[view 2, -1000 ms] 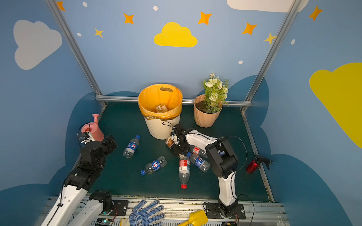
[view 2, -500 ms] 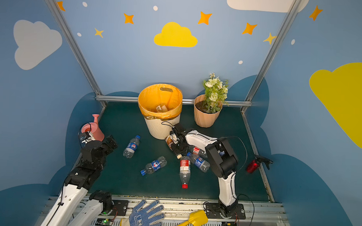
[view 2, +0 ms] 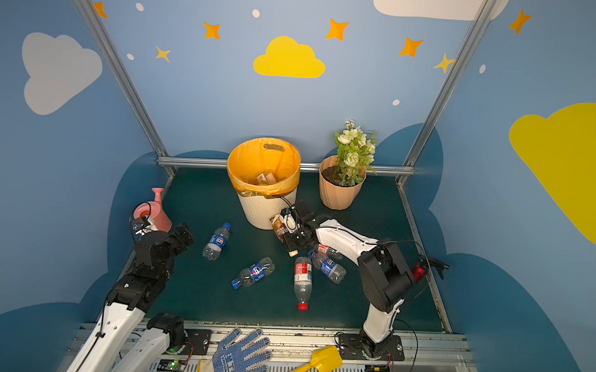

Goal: Throw the plastic bottles in the bin
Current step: 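Close the right gripper on the Nescafe bottle and lift it, then carry the Nescafe bottle with the right gripper over the bin and release it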

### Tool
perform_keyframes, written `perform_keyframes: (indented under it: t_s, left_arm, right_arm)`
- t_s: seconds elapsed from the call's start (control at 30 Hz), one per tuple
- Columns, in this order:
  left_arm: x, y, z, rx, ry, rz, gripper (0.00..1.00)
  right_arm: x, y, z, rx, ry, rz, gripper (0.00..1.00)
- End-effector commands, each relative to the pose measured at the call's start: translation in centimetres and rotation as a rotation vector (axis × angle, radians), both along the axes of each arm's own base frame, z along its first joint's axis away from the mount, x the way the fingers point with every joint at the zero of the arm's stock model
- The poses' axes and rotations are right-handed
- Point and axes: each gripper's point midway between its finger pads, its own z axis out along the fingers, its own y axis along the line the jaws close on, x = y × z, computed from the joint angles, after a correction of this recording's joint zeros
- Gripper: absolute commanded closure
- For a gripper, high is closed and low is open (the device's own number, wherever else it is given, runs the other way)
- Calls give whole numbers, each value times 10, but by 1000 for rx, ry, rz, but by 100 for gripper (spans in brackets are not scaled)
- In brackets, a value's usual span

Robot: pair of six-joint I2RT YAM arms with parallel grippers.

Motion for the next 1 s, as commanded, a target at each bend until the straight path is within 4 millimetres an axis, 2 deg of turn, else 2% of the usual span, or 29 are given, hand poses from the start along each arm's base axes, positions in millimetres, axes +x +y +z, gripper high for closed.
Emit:
perform_keyframes:
  t_s: [0.0, 0.3, 0.4, 0.5, 0.6, 0.73, 0.97]
  left_arm:
    - [1, 0, 1, 9, -1, -5, 0]
    - [2, 0, 5, 11, -8, -10, 0]
    - [3, -1, 6, 7, -13, -15, 0]
    - [5, -3, 7, 4, -17, -24, 0]
    - [7, -6, 7, 1, -15, -37, 0]
    - [10, -10, 6, -11, -15, -57, 0]
    - [11, -13, 4, -8, -6, -80, 0]
  right_arm:
    - [0, 8, 28, 97, -78, 17, 73]
    - [-10, -13, 77, 189, -261, -13, 75]
    - [-8, -26, 105, 214, -356, -59, 75]
    - [-2, -44, 142, 249, -480, -140, 74]
    - [2, -59, 185, 305, -630, -174, 73]
    - [6, -82, 255, 358, -814, -207, 73]
    - [-2, -107, 399, 479, -1139, -212, 73]
